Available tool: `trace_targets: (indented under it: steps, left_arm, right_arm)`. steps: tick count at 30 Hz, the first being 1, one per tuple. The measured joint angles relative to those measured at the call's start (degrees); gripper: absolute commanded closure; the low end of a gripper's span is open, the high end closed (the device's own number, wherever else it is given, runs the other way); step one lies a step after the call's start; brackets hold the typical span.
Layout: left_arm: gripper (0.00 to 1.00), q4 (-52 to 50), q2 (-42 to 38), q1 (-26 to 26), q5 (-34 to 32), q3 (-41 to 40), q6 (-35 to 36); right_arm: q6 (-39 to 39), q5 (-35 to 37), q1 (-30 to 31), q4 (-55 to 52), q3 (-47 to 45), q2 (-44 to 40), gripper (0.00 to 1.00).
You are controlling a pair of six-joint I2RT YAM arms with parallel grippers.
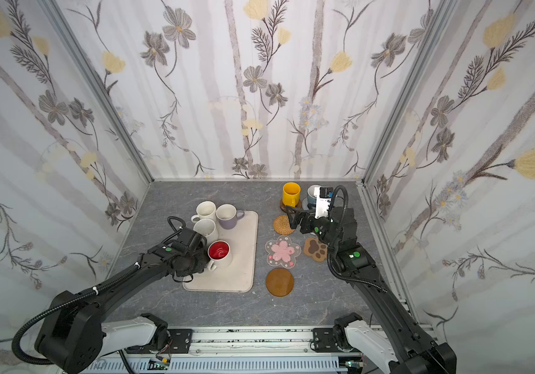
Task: Place cups on coasters
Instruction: Pick up the cup from the tray.
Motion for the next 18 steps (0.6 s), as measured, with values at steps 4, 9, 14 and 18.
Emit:
trace_targets:
  steps: [4, 9, 14, 18]
  left_arm:
    - [1.00, -1.66, -0.83, 0.00, 0.00, 0.61, -0.04]
    - [1.00, -4.09, -3.50, 0.00, -0.68, 2.99, -0.04]
    - [1.00, -5.88, -5.03, 0.00, -0.76, 5.31, 1.36]
    - [1.00, -7.58, -6.34, 0.00, -1.03, 6.58, 2.60]
  right_arm:
    - [-0.02, 0.68, 0.00, 0.07, -0.02, 0.63, 0.00]
    - [-0.02, 1.11, 0.00, 0.35, -0.04, 0.90, 0.00]
    - [-0.02, 1.09, 0.00, 1.31, -0.04, 1.36, 0.00]
    - [-0.02, 1.11, 0.00, 1.44, -0.04, 1.46, 0.00]
